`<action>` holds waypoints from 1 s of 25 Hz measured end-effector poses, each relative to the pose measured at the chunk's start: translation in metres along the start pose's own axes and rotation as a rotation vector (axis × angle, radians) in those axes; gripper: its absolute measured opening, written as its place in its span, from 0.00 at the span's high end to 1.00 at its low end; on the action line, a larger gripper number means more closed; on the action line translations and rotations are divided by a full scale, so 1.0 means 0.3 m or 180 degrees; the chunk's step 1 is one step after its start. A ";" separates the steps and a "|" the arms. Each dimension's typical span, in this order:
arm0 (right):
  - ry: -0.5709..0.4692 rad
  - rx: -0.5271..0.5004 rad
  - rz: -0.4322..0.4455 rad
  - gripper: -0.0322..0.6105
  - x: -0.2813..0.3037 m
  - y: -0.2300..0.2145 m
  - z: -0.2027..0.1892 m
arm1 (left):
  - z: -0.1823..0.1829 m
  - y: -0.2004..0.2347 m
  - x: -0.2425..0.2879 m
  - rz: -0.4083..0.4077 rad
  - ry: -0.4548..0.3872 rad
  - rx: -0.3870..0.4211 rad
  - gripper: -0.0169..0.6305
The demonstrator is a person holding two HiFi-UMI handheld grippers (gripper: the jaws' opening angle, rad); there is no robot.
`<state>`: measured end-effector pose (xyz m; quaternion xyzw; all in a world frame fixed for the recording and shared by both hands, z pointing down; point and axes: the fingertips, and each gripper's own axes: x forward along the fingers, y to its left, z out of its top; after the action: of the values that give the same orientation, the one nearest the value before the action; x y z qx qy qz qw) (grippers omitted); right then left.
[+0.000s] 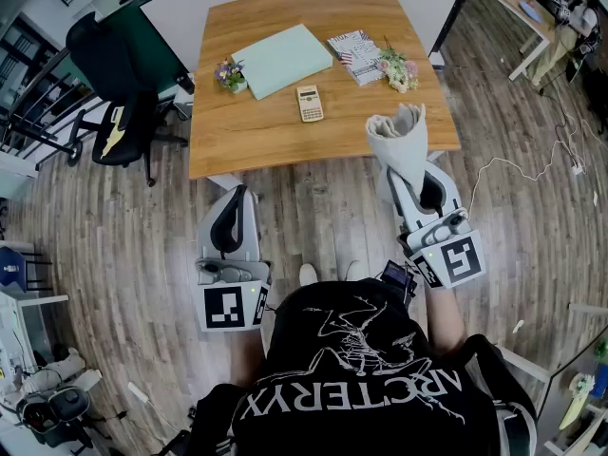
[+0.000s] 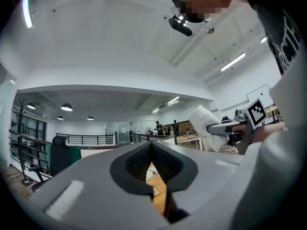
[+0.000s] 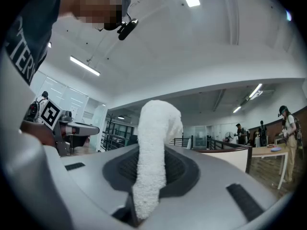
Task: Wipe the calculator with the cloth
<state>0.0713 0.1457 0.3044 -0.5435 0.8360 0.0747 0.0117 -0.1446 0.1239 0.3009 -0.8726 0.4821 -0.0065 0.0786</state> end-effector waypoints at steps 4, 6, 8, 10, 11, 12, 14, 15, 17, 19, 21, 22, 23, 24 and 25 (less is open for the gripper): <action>0.0008 0.0013 -0.0018 0.82 -0.005 -0.003 0.000 | 0.001 -0.006 0.001 -0.0008 0.0006 -0.0002 0.96; 0.0003 0.0032 -0.0022 0.82 -0.006 -0.007 -0.002 | 0.000 -0.011 0.004 -0.0014 0.0006 -0.0002 0.96; -0.0020 0.0057 -0.0029 0.82 -0.006 -0.012 -0.002 | -0.002 -0.016 0.010 -0.0023 0.0005 -0.0003 0.96; -0.0038 0.0068 -0.0030 0.82 -0.002 -0.014 -0.002 | -0.006 -0.018 0.017 -0.0027 0.0006 -0.0003 0.96; -0.0038 0.0059 -0.0027 0.82 0.000 -0.014 -0.003 | -0.008 -0.020 0.020 -0.0029 0.0007 -0.0004 0.96; -0.0034 0.0044 -0.0022 0.82 0.001 -0.014 -0.004 | -0.010 -0.022 0.024 -0.0031 0.0009 -0.0005 0.96; -0.0022 0.0023 -0.0014 0.82 0.001 -0.017 -0.006 | -0.012 -0.030 0.028 -0.0033 0.0019 -0.0006 0.96; -0.0017 0.0025 -0.0016 0.82 0.000 -0.021 -0.007 | -0.012 -0.035 0.029 -0.0033 0.0027 -0.0002 0.96; -0.0006 0.0052 -0.0046 0.82 -0.004 -0.036 -0.013 | -0.010 -0.046 0.033 -0.0038 0.0046 0.0013 0.96; -0.0003 0.0083 -0.0079 0.82 -0.011 -0.055 -0.018 | -0.009 -0.058 0.040 -0.0040 0.0069 0.0030 0.96; -0.0004 0.0079 -0.0079 0.82 -0.017 -0.071 -0.025 | -0.009 -0.071 0.050 -0.0025 0.0083 0.0047 0.96; -0.0002 0.0067 -0.0064 0.82 -0.020 -0.079 -0.029 | -0.008 -0.078 0.057 -0.0010 0.0085 0.0056 0.96; -0.0002 0.0057 -0.0042 0.82 -0.022 -0.088 -0.033 | -0.006 -0.085 0.064 0.0012 0.0084 0.0066 0.96; -0.0004 0.0055 -0.0016 0.82 -0.026 -0.099 -0.037 | -0.003 -0.094 0.071 0.0036 0.0082 0.0077 0.96; -0.0005 0.0055 0.0009 0.82 -0.031 -0.112 -0.041 | -0.001 -0.105 0.079 0.0061 0.0080 0.0088 0.96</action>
<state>0.1065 0.1392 0.3137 -0.5421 0.8374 0.0679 0.0170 -0.1054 0.1204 0.3040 -0.8666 0.4912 -0.0233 0.0846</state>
